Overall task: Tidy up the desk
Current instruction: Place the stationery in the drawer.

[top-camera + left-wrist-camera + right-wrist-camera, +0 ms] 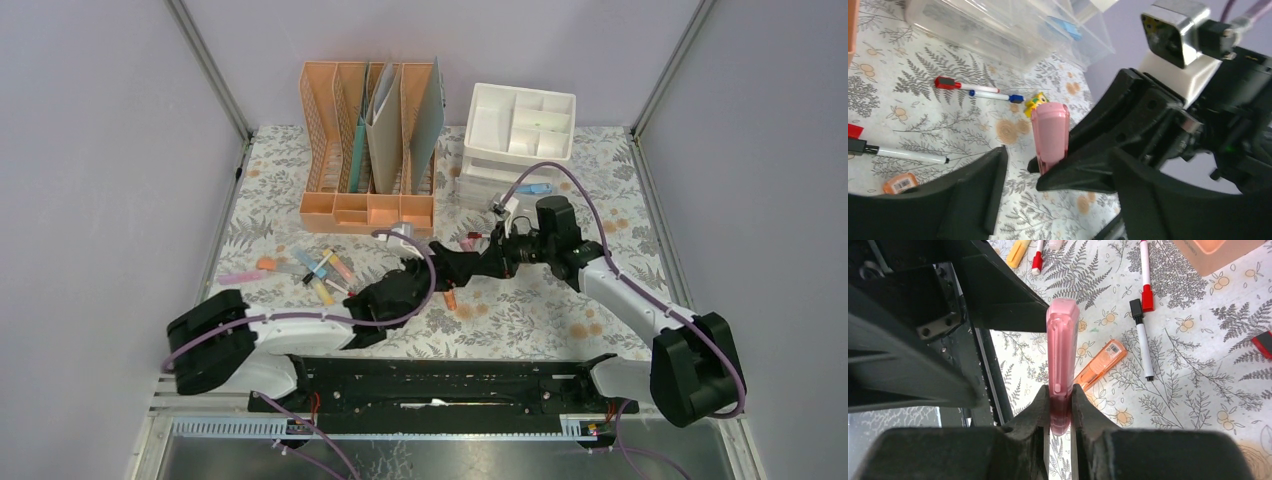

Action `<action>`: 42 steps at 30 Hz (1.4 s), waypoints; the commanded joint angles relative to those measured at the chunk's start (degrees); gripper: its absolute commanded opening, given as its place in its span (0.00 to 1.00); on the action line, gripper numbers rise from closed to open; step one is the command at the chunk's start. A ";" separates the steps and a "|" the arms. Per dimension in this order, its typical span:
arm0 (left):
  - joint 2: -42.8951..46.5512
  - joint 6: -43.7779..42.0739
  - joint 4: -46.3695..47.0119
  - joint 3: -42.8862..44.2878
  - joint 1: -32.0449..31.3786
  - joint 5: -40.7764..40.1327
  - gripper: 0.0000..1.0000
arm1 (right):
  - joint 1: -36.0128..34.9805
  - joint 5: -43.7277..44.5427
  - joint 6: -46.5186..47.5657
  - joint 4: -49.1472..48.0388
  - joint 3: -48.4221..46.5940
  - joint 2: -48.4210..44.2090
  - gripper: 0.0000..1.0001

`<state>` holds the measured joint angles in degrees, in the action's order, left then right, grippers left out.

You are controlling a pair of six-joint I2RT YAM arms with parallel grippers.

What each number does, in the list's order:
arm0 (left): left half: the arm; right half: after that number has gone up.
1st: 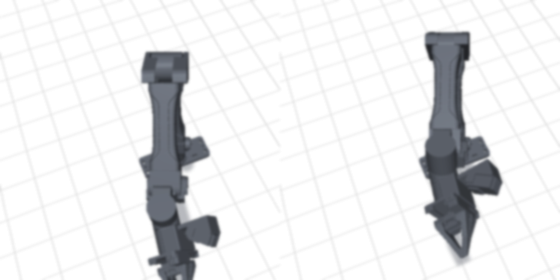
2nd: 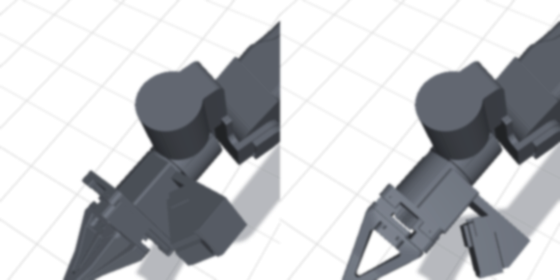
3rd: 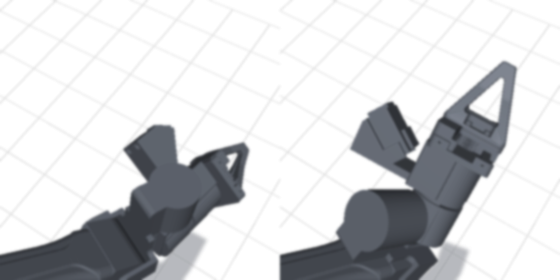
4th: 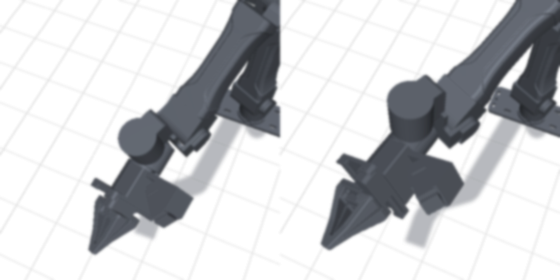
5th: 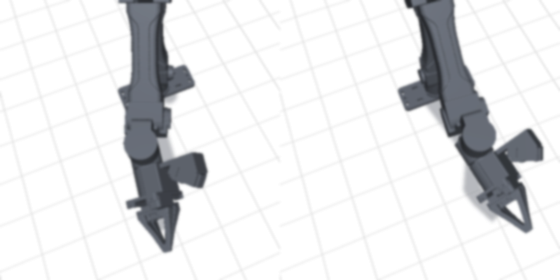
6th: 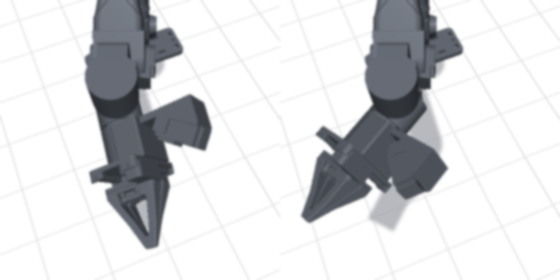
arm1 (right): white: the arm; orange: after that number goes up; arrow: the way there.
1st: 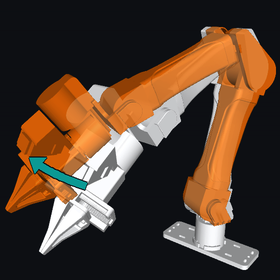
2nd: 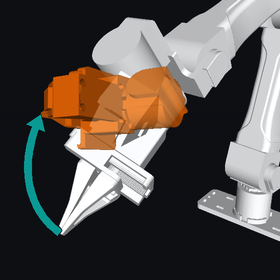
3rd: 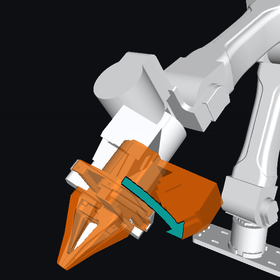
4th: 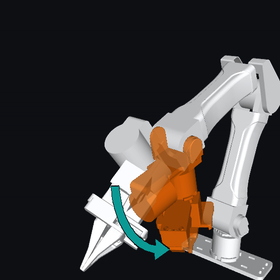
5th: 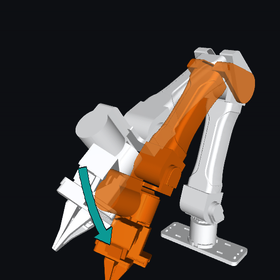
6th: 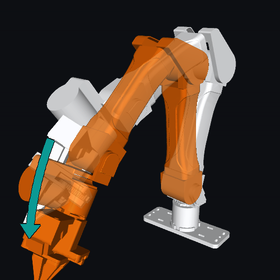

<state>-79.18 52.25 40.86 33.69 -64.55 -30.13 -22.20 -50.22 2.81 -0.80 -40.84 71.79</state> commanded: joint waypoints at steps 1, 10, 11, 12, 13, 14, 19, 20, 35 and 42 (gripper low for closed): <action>7.47 -6.46 6.07 -4.37 -0.09 3.77 0.88 | -0.31 2.20 10.08 6.93 -4.78 -2.68 0.00; 22.30 -11.80 1.85 -17.46 1.50 5.53 0.99 | 0.26 19.91 26.53 20.23 -13.08 -7.14 0.00; 23.74 -11.77 0.37 -18.34 1.92 5.70 0.99 | 0.24 23.00 27.94 20.77 -13.98 -7.52 0.00; 25.02 -11.74 -0.96 -19.04 2.25 5.98 0.99 | 0.30 24.93 30.13 21.13 -15.53 -7.76 0.00; 26.26 -11.80 -2.23 -19.82 2.66 6.37 0.99 | 0.24 26.87 31.24 21.89 -16.52 -7.57 0.00; 27.43 -11.89 -3.33 -20.50 2.94 6.57 0.99 | 0.28 28.80 33.23 22.77 -17.99 -7.17 0.00; 32.16 -11.79 -6.82 -23.65 3.46 5.71 0.99 | 0.23 38.66 41.65 26.28 -27.71 -2.23 0.04; 32.88 -11.55 -7.16 -24.25 3.47 5.46 0.99 | 0.28 39.34 42.10 26.33 -29.20 -0.96 0.04; 39.38 -8.80 -9.03 -29.43 3.56 5.74 0.99 | 2.86 54.66 46.87 24.70 -42.94 17.68 0.14; 41.70 -8.36 -10.17 -30.53 3.65 5.49 0.99 | 5.17 55.13 45.94 24.71 -44.42 21.02 0.38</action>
<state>-38.70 43.55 29.93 3.81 -61.19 -24.64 -18.28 2.74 48.71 24.95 -81.97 91.88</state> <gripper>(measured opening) 0.987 0.295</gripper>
